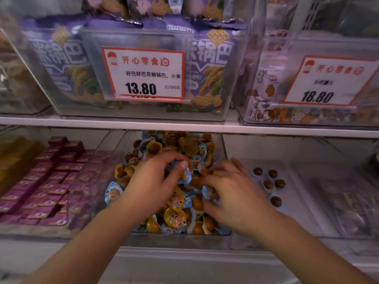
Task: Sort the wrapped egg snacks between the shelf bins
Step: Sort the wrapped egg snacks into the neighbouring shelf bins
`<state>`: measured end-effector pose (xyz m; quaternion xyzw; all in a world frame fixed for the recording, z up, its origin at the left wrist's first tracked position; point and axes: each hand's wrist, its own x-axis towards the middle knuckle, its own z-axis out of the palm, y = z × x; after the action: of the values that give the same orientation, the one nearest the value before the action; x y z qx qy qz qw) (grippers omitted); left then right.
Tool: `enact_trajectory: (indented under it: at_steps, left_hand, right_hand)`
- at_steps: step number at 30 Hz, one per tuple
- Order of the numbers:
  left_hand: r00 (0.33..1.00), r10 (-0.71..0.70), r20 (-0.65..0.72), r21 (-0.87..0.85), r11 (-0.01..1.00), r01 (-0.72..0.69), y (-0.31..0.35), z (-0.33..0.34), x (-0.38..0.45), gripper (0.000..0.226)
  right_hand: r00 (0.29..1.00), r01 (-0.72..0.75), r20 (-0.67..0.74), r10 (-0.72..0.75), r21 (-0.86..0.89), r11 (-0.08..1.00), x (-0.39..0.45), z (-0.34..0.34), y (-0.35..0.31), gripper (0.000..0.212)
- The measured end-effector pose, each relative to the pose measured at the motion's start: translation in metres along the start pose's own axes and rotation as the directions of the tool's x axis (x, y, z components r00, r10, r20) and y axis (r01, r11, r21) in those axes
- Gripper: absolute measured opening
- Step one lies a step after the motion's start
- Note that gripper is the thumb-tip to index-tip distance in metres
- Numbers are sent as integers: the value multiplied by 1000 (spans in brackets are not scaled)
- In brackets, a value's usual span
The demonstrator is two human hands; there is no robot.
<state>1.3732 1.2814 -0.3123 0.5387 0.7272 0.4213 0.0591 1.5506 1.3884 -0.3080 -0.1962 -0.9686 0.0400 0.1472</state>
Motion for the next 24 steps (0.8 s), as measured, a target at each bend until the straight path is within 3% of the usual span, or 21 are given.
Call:
enact_trajectory:
  at_steps: [3, 6, 10, 14, 16, 20, 22, 24]
  left_hand:
    - [1000, -19, 7, -43, 999, 20, 4, 4, -1, 30]
    - [998, -50, -39, -116, 992, 45, 5, 6, 4, 24]
    - [993, -61, -101, -219, 975, 38, 23, 15, 11, 17]
    - [996, 84, -18, -223, 971, -86, 52, 45, 12, 19]
    - [980, 191, 46, -180, 967, -180, 65, 62, 14, 23]
    - [894, 400, 202, 109, 898, -426, 84, 86, 19, 35]
    - [880, 407, 245, 163, 878, -451, 85, 87, 23, 41]
    - [882, 395, 257, 86, 899, -429, 82, 81, 26, 46]
  right_hand:
    - [985, -54, -143, 98, 286, 957, -1, 1, 3, 30]
    - [944, -90, -216, 248, 553, 828, 0, -3, 1, 23]
    - [864, -155, -198, 463, 771, 618, -6, -24, 18, 22]
    - [811, -355, -37, 584, 763, 541, -32, -35, 65, 7]
    - [839, -456, 90, 537, 655, 602, -49, -33, 88, 9]
    - [809, -588, 350, 473, 456, 668, -72, -20, 115, 19]
    - [822, -570, 264, 505, 415, 709, -75, -19, 125, 22]
    - [835, -533, 107, 540, 404, 743, -73, -22, 129, 17]
